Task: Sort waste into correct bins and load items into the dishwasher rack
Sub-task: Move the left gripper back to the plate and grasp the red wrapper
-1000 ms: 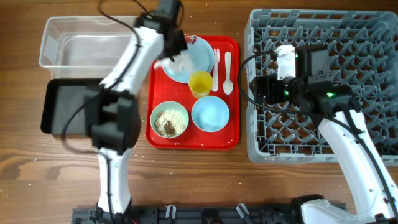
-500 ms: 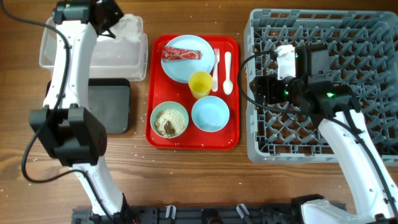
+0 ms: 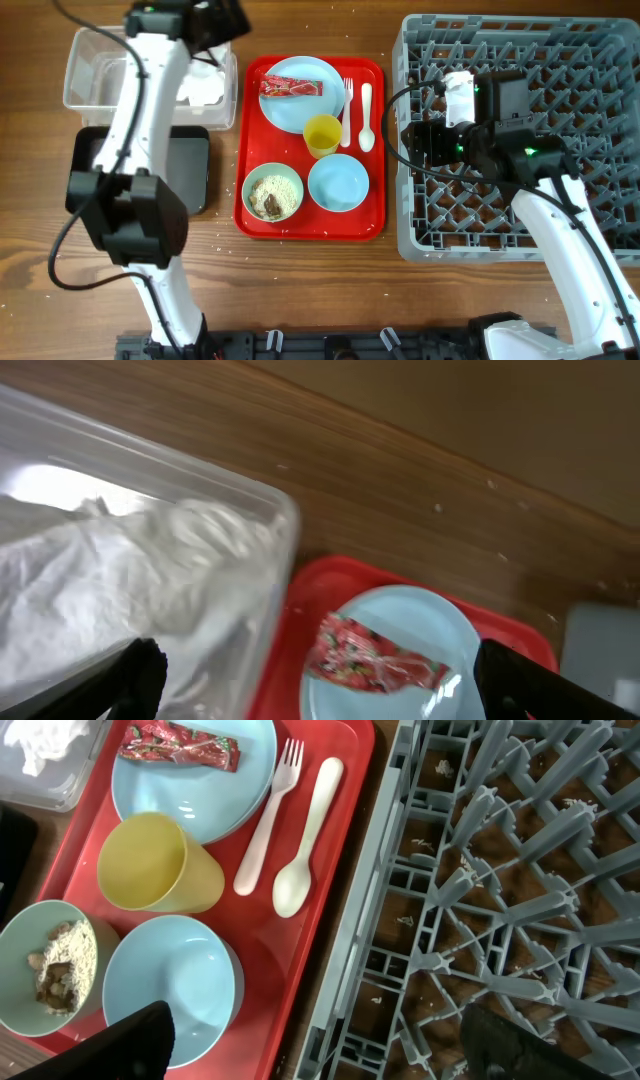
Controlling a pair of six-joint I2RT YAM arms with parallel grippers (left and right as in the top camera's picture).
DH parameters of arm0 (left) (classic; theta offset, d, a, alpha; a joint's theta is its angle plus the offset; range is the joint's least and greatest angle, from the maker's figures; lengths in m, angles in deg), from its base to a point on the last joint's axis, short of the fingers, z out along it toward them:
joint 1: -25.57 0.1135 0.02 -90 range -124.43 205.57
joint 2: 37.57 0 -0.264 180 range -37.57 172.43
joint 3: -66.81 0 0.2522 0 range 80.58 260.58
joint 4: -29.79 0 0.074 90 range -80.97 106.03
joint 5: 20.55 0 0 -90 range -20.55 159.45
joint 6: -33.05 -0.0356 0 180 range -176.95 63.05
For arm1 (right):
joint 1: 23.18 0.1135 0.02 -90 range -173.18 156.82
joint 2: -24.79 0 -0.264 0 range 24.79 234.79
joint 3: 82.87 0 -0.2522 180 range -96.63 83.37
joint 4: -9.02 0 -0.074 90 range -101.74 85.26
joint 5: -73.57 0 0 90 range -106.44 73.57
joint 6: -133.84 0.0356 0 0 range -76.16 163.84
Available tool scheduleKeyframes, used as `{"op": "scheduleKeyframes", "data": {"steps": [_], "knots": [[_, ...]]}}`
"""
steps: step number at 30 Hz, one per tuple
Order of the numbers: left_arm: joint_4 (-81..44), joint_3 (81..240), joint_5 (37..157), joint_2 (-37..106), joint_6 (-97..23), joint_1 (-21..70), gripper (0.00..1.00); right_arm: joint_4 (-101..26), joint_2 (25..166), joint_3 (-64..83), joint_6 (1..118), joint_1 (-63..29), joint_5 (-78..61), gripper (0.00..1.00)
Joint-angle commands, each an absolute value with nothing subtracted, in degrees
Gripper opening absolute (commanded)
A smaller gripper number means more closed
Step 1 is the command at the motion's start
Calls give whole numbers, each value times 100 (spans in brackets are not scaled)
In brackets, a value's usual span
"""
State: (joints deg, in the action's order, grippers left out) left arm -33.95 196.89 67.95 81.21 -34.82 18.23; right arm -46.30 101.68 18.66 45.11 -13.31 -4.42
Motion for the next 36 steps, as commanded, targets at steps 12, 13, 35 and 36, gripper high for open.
{"op": "scheduleKeyframes", "data": {"steps": [12,13,35,36], "knots": [[-3559,19687,7521,8444,-4448,1690,98,-4553,10233,1743,4557,-1340,-338,93],[-3556,19684,7523,8545,-4710,1539,98,-4558,10233,1743,4568,-1340,-338,93],[-3482,19684,7021,9985,-1255,702,72,-4599,10233,1750,4597,-1340,-338,93],[-3504,19684,6999,10088,-1014,704,70,-4599,10233,1750,4597,-1340,-338,93]]}}
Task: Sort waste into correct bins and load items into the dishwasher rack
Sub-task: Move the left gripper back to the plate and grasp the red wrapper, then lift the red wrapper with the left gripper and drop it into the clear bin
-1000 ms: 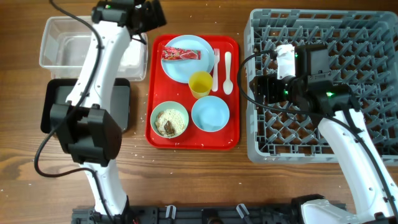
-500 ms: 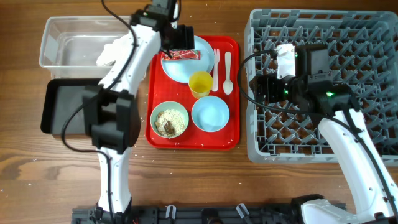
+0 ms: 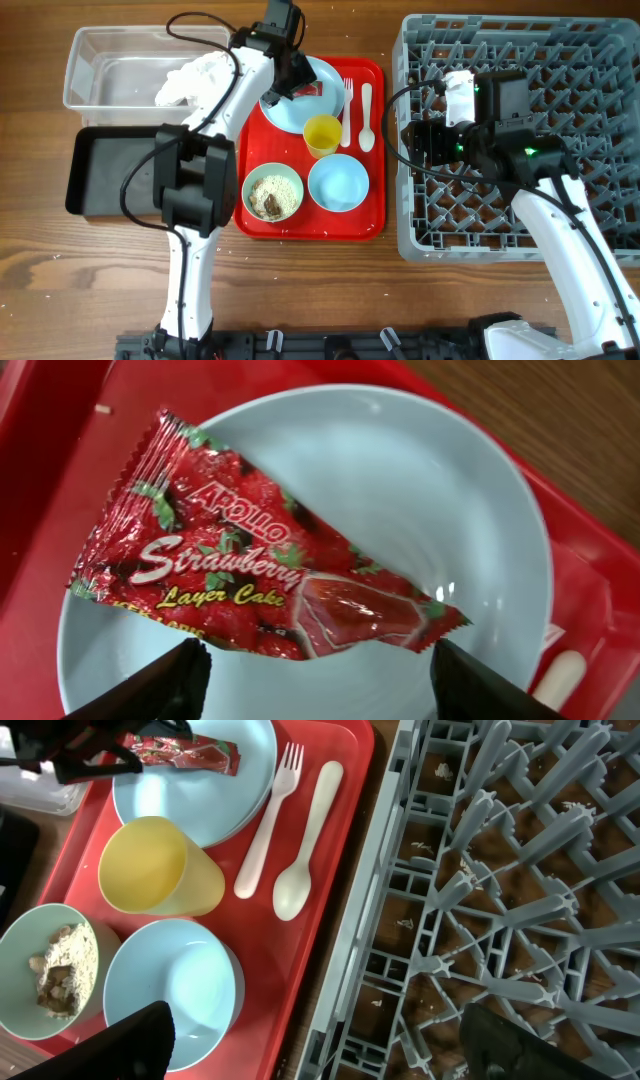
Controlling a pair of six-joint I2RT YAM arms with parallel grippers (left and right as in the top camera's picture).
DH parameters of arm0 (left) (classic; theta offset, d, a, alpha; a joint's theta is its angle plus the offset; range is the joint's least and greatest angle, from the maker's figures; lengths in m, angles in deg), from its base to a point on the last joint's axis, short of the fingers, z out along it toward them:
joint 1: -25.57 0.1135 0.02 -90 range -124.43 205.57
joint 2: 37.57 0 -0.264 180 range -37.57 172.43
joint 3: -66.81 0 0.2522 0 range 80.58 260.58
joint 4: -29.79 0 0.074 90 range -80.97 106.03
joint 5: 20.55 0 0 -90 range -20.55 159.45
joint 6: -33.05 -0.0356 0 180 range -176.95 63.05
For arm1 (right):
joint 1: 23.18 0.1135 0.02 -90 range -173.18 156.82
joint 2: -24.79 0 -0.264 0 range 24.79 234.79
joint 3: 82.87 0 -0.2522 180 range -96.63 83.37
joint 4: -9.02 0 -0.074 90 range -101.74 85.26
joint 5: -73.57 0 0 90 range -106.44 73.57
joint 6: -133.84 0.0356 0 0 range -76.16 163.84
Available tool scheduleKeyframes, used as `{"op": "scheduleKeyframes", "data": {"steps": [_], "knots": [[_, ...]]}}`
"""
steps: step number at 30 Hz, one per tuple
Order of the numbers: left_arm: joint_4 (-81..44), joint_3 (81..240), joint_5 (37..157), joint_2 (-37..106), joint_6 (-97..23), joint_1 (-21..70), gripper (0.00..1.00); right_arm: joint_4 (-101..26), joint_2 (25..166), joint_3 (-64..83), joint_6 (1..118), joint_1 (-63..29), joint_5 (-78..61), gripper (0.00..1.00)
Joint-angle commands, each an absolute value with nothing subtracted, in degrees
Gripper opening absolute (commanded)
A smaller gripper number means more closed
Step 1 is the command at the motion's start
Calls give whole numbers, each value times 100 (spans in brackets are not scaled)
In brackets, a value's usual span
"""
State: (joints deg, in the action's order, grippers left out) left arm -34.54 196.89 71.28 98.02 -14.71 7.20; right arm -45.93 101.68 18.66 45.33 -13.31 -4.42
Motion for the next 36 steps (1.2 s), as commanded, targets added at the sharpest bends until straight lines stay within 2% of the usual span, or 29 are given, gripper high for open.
{"op": "scheduleKeyframes", "data": {"steps": [1,6,9,12,13,15,17,18,19,20,23,24,26,28,30,36], "knots": [[-3500,19682,6999,10145,-881,702,67,-4599,10233,1750,4597,-1340,-338,93],[-3170,19682,6721,10324,-503,702,56,-4665,10238,1750,4595,-1340,-340,93],[-2973,19682,6691,10326,-507,702,45,-4685,10270,1750,4597,-1340,-338,93],[-2953,19682,6634,10341,-507,702,24,-4685,10338,1750,4599,-1340,-338,93],[-2958,19682,6614,10374,-507,702,8,-4685,10382,1750,4599,-1340,-338,93],[-2929,19684,6636,10379,-824,702,6,-4682,10480,1750,4599,-1340,-335,93],[-2875,19748,6638,10287,-1758,704,17,-4685,10563,1750,4599,-1340,-335,93],[-2934,19835,6634,10212,-2230,707,18,-4685,10587,1750,4599,-1340,-333,93],[-3019,19925,6632,10153,-2448,711,14,-4682,10587,1750,4599,-1340,-276,93],[-3231,20161,6636,10055,-2660,715,4,-4676,10592,1750,4601,-1340,-176,93],[-3587,20497,6701,9996,-2713,700,4,-4687,10592,1750,4601,-1340,-128,93],[-3659,20532,6841,9981,-2805,680,12,-4687,10592,1750,4601,-1340,-128,93],[-3790,20530,7069,10007,-2826,595,66,-4685,10592,1750,4601,-1340,-128,93],[-3869,20530,7071,10097,-3008,464,84,-4687,10592,1750,4647,-1340,-128,93],[-3867,20524,7067,10199,-3491,309,93,-4689,10592,1750,4730,-1340,-126,93],[-3871,20524,6935,10556,-3727,193,91,-4765,10592,1750,4745,-1340,-126,94]]}}
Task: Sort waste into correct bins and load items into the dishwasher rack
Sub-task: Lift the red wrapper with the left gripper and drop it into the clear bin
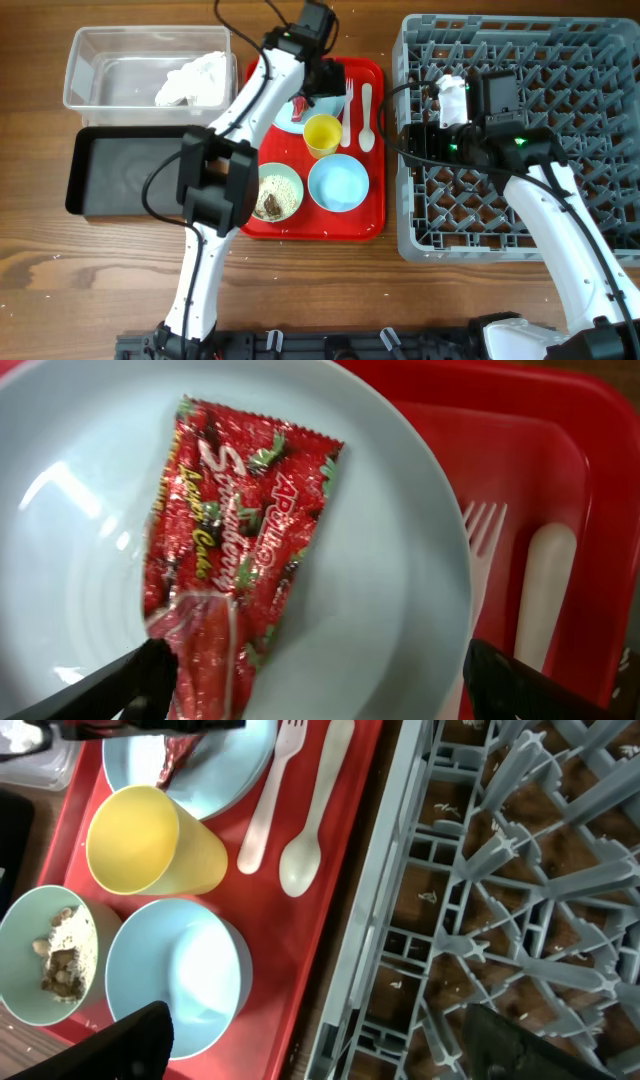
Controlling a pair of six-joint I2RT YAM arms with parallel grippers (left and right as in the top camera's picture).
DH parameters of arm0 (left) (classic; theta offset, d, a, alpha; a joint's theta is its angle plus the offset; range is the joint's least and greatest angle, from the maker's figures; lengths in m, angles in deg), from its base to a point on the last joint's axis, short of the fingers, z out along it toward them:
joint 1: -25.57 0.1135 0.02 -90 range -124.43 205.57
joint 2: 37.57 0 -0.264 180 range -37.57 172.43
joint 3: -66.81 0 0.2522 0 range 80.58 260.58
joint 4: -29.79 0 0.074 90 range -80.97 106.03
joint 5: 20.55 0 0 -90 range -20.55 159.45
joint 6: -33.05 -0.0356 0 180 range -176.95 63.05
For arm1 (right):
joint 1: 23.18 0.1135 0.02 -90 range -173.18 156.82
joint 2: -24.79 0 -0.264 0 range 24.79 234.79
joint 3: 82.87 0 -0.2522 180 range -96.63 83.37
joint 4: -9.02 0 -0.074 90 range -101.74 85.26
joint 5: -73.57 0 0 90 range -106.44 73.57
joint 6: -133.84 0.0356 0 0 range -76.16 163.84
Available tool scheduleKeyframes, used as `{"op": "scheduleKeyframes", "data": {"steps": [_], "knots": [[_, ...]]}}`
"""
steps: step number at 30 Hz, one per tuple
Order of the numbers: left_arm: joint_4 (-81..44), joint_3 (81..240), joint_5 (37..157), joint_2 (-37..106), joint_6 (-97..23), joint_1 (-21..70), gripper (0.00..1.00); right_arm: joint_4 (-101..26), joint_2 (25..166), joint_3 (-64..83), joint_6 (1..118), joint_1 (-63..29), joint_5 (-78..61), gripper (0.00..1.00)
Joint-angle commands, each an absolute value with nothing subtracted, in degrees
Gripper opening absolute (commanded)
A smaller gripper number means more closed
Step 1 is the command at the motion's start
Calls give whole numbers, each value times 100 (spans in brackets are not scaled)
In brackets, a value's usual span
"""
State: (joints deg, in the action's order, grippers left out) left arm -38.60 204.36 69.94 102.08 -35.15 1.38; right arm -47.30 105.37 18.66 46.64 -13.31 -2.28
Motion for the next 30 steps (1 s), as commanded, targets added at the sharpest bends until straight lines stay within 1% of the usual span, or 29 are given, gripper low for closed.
{"op": "scheduleKeyframes", "data": {"steps": [1,3,7,10,11,13,14,18,20,25,30], "knots": [[-3878,20521,6933,10597,-3727,208,91,-4774,10592,1750,4748,-1340,-126,93],[-3860,20519,6935,10647,-3727,263,91,-4787,10592,1750,4745,-1340,-128,93],[-3751,20521,6940,10621,-3727,331,95,-4765,10592,1750,4748,-1340,-128,93],[-3747,20521,6940,10567,-3733,335,94,-4757,10592,1750,4745,-1340,-128,93],[-3762,20521,6942,10567,-3729,335,88,-4752,10592,1750,4745,-1340,-128,93],[-3852,20517,6940,10571,-3733,335,63,-4752,10592,1750,4745,-1340,-128,93],[-3858,20497,6940,10571,-3751,335,53,-4752,10592,1750,4748,-1340,-128,94],[-3524,20165,6938,10582,-3751,335,28,-4754,10592,1750,4748,-1340,-128,94],[-3338,19929,6938,10582,-3749,335,4,-4768,10592,1750,4748,-1340,-128,94],[-3456,20115,6940,10245,-3751,359,4,-4770,10592,1750,4748,-1340,-128,94],[-3633,20368,6938,8698,-3749,746,4,-4765,10592,1750,4745,-1340,-128,93]]}}
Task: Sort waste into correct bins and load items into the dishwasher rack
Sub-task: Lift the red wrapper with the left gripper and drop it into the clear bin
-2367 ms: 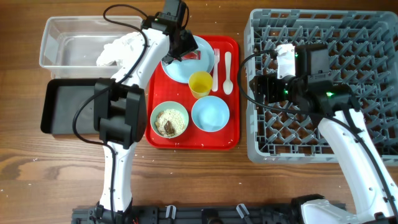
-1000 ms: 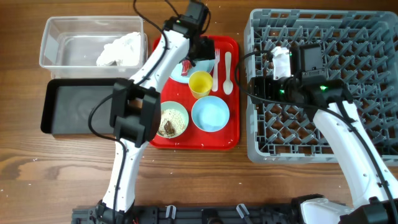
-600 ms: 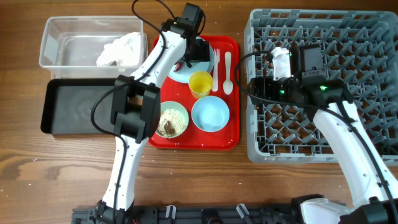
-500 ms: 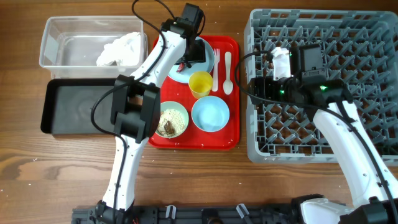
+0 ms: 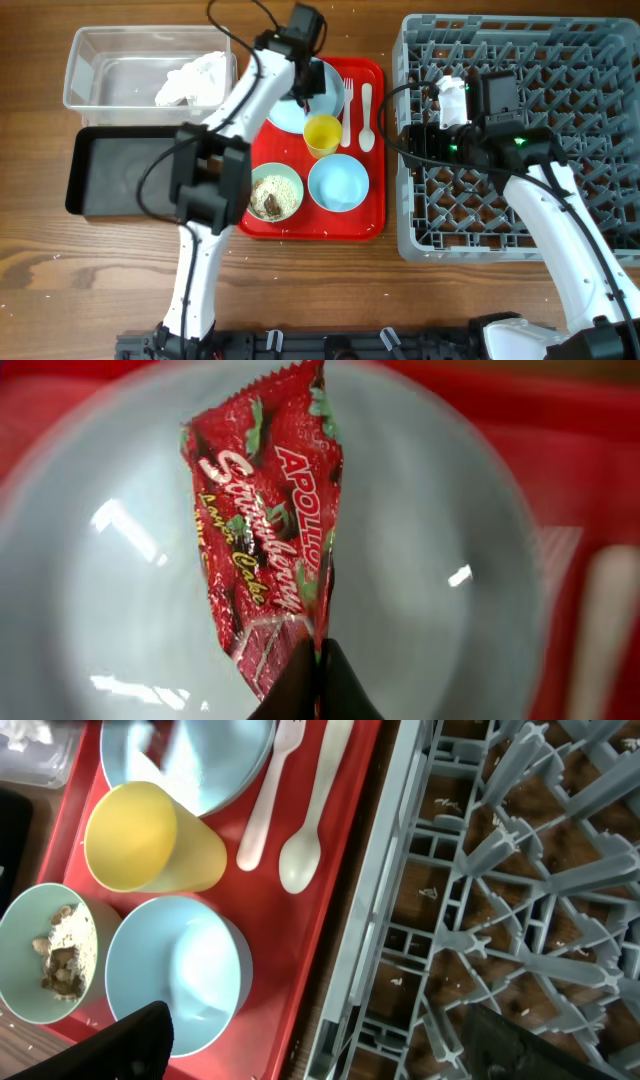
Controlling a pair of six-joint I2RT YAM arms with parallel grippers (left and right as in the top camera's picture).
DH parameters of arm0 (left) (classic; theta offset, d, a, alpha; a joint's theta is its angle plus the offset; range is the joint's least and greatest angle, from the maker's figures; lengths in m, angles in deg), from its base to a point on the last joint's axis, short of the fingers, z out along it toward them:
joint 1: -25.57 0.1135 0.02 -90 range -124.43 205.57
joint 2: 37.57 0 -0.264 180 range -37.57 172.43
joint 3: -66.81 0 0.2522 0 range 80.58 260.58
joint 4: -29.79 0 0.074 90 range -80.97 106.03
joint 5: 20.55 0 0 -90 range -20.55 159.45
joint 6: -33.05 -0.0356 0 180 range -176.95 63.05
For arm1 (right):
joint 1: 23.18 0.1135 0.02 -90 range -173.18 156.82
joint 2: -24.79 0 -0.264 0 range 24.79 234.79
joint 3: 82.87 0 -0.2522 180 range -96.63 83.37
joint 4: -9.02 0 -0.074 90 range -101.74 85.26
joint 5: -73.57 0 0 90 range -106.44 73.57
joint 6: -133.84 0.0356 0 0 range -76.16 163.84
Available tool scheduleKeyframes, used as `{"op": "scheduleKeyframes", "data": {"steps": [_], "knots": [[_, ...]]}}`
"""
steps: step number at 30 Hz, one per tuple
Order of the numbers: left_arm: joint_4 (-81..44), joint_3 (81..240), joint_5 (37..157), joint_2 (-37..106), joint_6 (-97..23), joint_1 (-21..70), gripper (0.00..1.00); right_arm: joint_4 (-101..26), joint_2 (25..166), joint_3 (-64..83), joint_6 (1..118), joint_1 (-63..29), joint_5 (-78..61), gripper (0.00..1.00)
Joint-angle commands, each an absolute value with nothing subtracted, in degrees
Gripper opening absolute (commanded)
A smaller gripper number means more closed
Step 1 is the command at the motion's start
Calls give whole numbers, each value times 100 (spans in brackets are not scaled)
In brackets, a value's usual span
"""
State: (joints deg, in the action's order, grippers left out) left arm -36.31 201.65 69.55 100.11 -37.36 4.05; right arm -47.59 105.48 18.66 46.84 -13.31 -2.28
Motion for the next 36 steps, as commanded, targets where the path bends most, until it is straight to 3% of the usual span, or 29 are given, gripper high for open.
{"op": "scheduleKeyframes", "data": {"steps": [1,5,10,13,14,16,24,28,30,36], "knots": [[-3679,20368,6935,8481,-3751,868,4,-4763,10592,1750,4748,-1340,-128,94],[-3959,20353,6785,8162,-3744,1544,4,-4739,10594,1750,4745,-1340,-128,94],[-3904,20089,6787,8796,-3699,2282,7,-4658,10596,1750,4748,-1340,-128,93],[-3906,20078,6791,9246,-3659,2477,47,-4663,10596,1750,4748,-1340,-128,94],[-3904,20078,6791,9288,-3659,2512,66,-4665,10596,1750,4745,-1340,-128,93],[-3865,20124,6815,9209,-3664,2510,75,-4661,10596,1750,4745,-1340,-128,93],[-4958,20253,8419,8263,-3729,2075,72,-4619,10596,1750,4748,-1340,-126,96],[-5604,19973,8282,8477,-4050,978,67,-4584,10596,1750,4750,-1340,-126,97],[-5532,19647,7611,8549,-4046,623,61,-4591,10596,1750,4750,-1340,-126,97],[-4794,18535,7405,8615,-4179,278,51,-4591,10596,1750,4859,-1340,-126,97]]}}
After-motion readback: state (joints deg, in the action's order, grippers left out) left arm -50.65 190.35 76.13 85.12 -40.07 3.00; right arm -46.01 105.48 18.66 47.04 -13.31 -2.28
